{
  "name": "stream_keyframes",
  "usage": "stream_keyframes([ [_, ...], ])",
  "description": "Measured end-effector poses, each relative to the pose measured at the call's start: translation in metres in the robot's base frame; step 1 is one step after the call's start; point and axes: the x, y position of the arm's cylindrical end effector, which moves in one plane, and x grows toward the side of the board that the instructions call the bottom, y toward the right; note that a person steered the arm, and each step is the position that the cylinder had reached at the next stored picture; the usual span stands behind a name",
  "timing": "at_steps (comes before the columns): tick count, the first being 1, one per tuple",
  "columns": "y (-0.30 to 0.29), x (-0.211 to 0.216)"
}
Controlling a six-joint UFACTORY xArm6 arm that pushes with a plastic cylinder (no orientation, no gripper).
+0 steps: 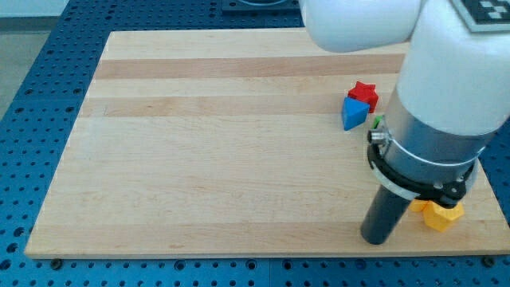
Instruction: Slide the green circle to the bottom left side of the red circle
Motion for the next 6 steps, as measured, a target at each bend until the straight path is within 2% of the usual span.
stream_keyframes([
  [3, 0.012, -0.005],
  [6, 0.012, -0.062],
])
